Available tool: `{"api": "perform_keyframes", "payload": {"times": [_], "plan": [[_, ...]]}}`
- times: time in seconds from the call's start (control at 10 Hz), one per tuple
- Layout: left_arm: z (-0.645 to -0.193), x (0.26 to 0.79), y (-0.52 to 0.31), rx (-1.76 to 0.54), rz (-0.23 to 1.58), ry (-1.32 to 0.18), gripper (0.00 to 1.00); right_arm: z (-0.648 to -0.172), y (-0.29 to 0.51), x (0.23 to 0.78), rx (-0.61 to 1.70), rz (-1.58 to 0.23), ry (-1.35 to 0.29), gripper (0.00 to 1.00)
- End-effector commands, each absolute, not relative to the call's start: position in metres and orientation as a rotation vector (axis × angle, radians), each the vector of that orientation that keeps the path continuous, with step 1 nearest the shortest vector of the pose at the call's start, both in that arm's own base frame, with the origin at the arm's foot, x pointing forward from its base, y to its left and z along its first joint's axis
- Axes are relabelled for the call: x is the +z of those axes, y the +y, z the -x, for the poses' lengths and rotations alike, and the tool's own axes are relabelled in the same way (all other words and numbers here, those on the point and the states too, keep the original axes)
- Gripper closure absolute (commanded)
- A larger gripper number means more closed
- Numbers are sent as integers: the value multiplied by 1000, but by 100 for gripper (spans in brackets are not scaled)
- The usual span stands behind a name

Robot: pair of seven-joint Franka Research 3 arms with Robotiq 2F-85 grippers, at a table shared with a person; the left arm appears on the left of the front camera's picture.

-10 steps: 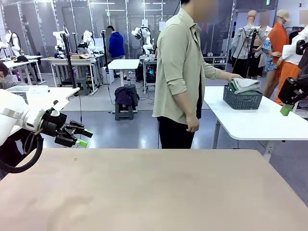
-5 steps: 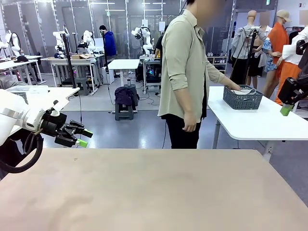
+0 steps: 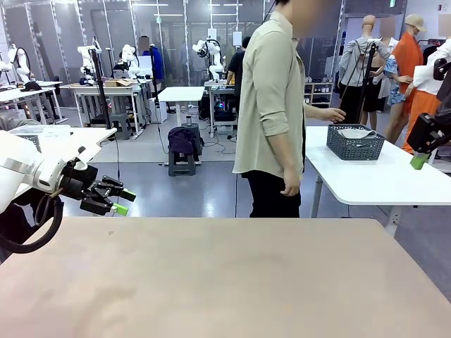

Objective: Fold the towels and place them in the basket.
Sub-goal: Stack the folded Towel with hook on the right side of the table.

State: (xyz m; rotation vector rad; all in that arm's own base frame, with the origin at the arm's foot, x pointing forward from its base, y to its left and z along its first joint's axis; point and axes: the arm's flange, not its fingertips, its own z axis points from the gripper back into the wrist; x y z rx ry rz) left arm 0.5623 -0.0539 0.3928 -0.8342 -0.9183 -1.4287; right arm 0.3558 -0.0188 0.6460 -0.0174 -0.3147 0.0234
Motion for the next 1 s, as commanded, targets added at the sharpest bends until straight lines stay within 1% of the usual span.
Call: {"api": "perform_keyframes", "payload": {"times": [0.0,0.9], "plan": [[-560,394,-54,-1430,830,-920,24,-354,-19,648,22,17,-309,19],[-560,394,-54,-1430,830,-920,24,-354,-19,648,22,17,-309,19]]}}
